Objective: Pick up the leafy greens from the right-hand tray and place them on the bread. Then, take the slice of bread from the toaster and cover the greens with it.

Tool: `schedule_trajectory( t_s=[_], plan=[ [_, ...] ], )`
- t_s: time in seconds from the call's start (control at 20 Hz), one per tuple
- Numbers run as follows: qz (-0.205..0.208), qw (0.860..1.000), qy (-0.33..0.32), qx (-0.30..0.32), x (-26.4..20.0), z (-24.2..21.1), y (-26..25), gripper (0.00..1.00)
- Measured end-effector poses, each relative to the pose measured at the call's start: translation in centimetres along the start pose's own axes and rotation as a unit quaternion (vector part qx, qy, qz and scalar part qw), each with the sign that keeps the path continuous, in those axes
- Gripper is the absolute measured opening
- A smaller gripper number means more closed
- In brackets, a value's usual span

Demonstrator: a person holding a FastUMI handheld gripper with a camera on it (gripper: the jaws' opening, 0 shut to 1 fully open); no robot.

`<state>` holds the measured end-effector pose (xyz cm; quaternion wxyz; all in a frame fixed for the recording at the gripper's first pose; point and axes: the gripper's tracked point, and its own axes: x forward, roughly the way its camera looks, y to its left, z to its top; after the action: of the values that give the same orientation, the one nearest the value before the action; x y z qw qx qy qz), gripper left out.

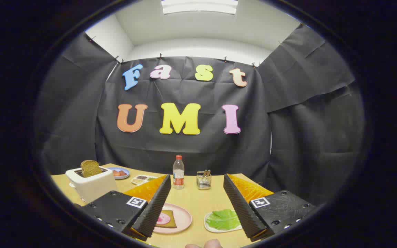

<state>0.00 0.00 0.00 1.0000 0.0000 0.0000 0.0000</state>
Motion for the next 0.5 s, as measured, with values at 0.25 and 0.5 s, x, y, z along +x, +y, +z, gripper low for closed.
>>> schedule_trajectory(
  t_s=[0.25,0.5],
  plan=[
    [-0.006,1.000,0.000,0.004,0.01,0.38,-0.64,0.94],
    [-0.007,1.000,0.000,0.007,0.04,0.47,-0.93,0.94]
  ],
)
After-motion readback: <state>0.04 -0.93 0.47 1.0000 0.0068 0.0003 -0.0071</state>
